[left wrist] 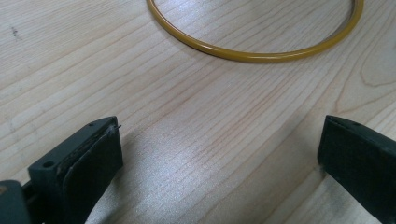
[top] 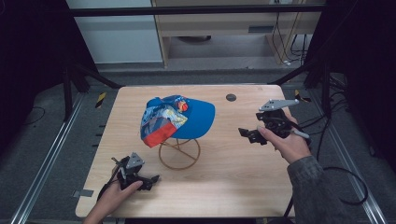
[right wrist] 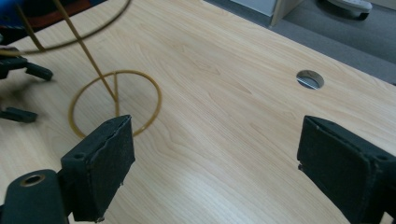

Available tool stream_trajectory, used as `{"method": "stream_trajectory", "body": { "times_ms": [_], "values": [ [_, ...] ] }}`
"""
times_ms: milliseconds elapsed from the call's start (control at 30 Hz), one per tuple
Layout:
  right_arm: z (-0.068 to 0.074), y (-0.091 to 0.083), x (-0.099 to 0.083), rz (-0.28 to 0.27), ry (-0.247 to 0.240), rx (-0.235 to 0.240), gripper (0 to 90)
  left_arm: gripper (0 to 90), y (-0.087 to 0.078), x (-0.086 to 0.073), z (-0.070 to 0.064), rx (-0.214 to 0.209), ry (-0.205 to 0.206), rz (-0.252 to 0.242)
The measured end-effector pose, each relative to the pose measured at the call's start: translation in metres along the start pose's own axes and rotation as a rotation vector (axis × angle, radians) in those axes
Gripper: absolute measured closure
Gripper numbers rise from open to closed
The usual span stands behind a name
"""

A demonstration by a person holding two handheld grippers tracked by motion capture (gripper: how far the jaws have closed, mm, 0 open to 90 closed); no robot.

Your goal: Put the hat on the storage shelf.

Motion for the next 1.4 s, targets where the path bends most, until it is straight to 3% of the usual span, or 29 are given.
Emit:
{"method": "stream_trajectory", "body": {
  "times_ms": [300, 700, 1033, 1400],
  "values": [
    [-0.011, 0.001, -0.037, -0.002, 0.018, -0.040, 12.8, 0.0, 0.000, 0.000, 0.000, 0.001, 0.000, 0.000],
    [-0.015, 0.003, -0.067, 0.015, -0.001, -0.080, 14.2, 0.0, 0.000, 0.000, 0.000, -0.001, 0.000, 0.000],
    [-0.012, 0.021, -0.095, 0.057, -0.003, -0.076, 14.8, 0.0, 0.000, 0.000, 0.000, -0.001, 0.001, 0.000],
    [-0.007, 0.041, -0.123, 0.081, 0.046, -0.056, 14.8, 0.0, 0.000, 0.000, 0.000, -0.001, 0.002, 0.000]
  ]
}}
Point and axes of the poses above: each handheld gripper's, and its own axes: y roughly forward along the jaws, x roughly out of its top, z roughly to its left, the point moved 3 cm from there along y, roughly forward along the jaws, and after that the axes turned 6 degrees about x, right-handed, at the moved point
